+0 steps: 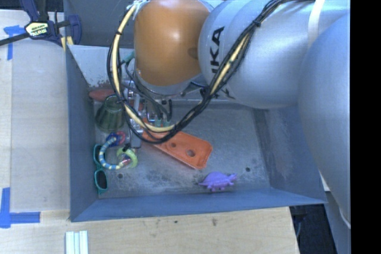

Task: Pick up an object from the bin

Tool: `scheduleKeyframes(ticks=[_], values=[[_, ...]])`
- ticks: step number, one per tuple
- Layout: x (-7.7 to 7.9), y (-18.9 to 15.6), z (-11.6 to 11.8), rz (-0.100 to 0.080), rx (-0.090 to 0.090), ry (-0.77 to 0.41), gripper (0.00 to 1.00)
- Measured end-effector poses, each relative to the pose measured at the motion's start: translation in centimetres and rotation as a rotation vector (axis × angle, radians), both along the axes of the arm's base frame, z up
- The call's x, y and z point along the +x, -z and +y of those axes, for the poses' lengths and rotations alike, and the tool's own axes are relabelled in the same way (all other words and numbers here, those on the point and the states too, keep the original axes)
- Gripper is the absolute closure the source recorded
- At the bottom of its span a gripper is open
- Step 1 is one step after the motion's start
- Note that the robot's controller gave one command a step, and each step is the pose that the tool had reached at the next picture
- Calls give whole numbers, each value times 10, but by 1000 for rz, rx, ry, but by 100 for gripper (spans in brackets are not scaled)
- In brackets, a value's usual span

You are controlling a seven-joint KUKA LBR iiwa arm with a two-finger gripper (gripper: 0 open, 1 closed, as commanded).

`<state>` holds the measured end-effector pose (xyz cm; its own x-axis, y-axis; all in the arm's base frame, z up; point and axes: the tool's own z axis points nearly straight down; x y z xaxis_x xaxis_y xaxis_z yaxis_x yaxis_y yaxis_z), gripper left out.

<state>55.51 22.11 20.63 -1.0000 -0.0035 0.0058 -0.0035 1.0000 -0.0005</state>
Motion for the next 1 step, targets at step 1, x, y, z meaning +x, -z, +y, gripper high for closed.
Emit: scheduleKeyframes(ticks=[1], values=[[2, -5, -1, -8, 2, 3, 0]])
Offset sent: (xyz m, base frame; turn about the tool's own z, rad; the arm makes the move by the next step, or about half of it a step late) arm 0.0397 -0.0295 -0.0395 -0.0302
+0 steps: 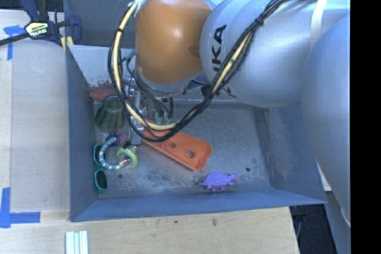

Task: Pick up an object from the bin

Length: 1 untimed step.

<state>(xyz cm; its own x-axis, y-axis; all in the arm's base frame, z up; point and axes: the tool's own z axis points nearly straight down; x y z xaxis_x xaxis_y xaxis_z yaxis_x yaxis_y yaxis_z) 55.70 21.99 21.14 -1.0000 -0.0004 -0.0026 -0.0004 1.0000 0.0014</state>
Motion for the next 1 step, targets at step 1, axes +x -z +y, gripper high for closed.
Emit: scheduleKeyframes(ticks=[1], values=[[30, 31, -20, -1, 1, -28, 0]])
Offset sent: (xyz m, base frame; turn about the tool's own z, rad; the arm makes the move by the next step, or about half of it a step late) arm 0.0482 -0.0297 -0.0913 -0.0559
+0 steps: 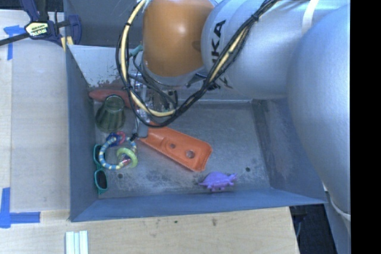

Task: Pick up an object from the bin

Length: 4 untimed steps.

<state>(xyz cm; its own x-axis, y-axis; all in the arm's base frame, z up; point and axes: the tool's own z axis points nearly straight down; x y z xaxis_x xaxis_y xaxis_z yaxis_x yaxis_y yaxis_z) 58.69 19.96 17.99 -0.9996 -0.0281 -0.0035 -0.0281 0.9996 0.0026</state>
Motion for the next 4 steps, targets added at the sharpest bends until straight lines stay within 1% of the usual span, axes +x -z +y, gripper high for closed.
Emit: scheduleKeyframes(ticks=[1, 2, 3, 4], values=[[16, 48, -8, -3, -1, -22, 0], [12, 92, -11, -3, -2, -273, 100], [13, 92, -13, -4, -4, -270, 0], [13, 92, -13, -4, -4, -270, 0]])
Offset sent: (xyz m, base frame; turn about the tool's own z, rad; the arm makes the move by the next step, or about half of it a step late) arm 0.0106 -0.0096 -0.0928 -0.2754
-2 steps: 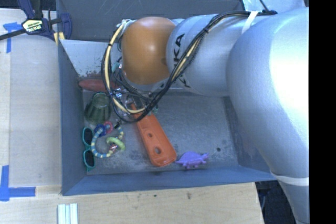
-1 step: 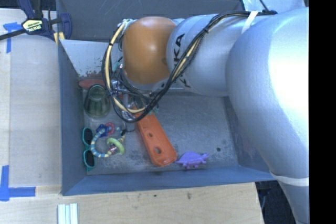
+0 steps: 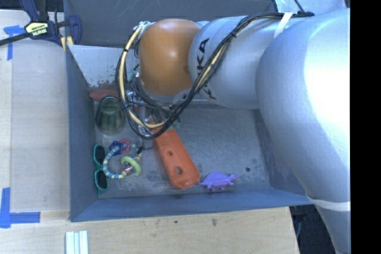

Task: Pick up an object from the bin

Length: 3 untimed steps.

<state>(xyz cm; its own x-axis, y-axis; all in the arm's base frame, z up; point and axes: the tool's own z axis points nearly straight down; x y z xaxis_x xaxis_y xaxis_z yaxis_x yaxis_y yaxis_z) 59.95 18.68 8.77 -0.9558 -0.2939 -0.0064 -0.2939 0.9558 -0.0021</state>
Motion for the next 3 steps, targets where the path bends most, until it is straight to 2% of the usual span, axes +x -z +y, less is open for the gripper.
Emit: scheduleKeyframes(ticks=[1, 2, 3], values=[[21, 17, -11, -6, 1, -181, 100], [21, 17, -11, -6, 1, -181, 100], [0, -33, -11, -1, 1, -217, 100]])
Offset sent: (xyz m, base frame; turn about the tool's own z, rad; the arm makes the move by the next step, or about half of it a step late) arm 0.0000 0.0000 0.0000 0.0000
